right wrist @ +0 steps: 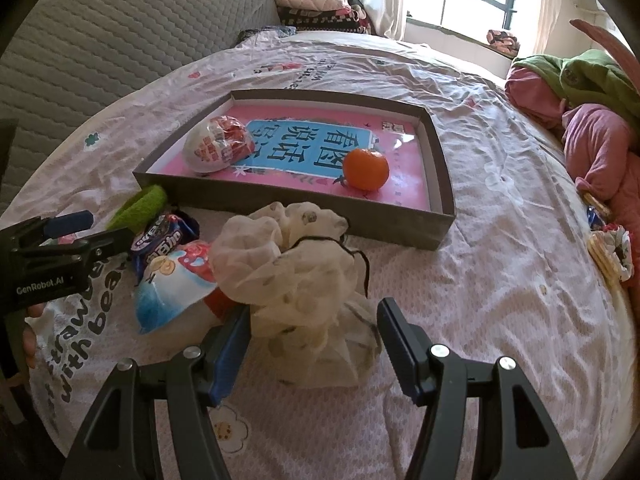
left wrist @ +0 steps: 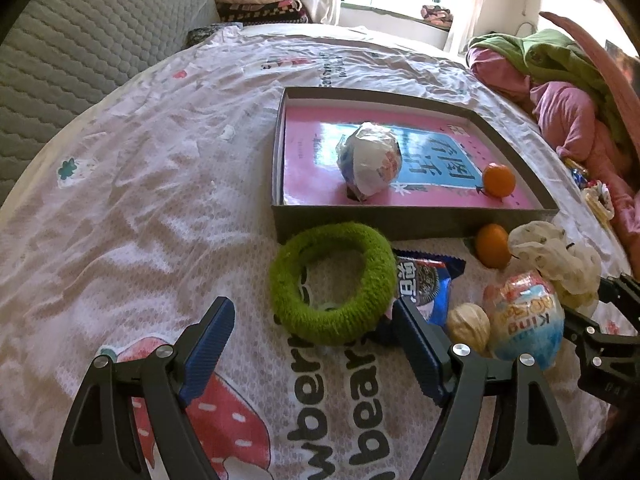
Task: Organize objects
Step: 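Move the left tool toward the green fuzzy ring while the right tool approaches the cream cloth bag, then close the right tool on the cream cloth bag while the left tool grasps the green ring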
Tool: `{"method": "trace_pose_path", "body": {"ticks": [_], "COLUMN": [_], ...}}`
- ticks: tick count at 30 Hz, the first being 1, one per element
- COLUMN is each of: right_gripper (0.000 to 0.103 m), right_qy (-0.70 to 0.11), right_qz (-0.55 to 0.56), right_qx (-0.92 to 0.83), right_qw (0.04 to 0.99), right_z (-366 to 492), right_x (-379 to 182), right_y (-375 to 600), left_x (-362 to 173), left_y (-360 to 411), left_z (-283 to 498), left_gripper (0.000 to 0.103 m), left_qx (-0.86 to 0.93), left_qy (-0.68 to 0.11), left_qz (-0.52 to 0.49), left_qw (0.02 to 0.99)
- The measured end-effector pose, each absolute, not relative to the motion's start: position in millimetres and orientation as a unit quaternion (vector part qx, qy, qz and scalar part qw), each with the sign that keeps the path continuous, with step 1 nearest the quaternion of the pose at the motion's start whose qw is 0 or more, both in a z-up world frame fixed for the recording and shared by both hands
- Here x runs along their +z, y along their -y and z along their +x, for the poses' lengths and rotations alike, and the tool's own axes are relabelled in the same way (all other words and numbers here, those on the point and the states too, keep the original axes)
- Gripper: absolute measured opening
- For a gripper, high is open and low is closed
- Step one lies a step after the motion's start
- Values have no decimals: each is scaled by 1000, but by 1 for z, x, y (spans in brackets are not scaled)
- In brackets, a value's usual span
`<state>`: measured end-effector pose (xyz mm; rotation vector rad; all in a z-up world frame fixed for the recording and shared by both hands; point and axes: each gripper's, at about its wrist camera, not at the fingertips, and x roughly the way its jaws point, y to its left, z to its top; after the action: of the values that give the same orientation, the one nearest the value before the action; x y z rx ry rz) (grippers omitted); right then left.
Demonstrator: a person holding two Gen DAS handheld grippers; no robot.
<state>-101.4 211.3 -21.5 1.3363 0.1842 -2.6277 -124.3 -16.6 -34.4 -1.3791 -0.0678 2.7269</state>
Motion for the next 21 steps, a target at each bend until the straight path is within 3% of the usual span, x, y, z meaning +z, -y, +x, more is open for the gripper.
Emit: {"method": "trace_pose_path", "body": {"ticks": [9,17,21], "right_gripper": [60,43,31], "right_qy": [-70,-80,-84], "right_qz": [453,451,444], "right_qx": [-884,-883,-886], "right_qw": [95,102,104], "right_z": [-111,-119,-120], "right_x": [-27,-31,-33], "right_y": [-208,-203,-201], "left_x": [-37,-39,-40], "left_y": [12,12,14], "left_z": [-135,-145,-146], "left_gripper": [81,77,65], "left_qx": [890,888,886], "left_qy": [23,22,32], "left_qz": [-453,-456,-459], "left_qw": [47,51,56]}}
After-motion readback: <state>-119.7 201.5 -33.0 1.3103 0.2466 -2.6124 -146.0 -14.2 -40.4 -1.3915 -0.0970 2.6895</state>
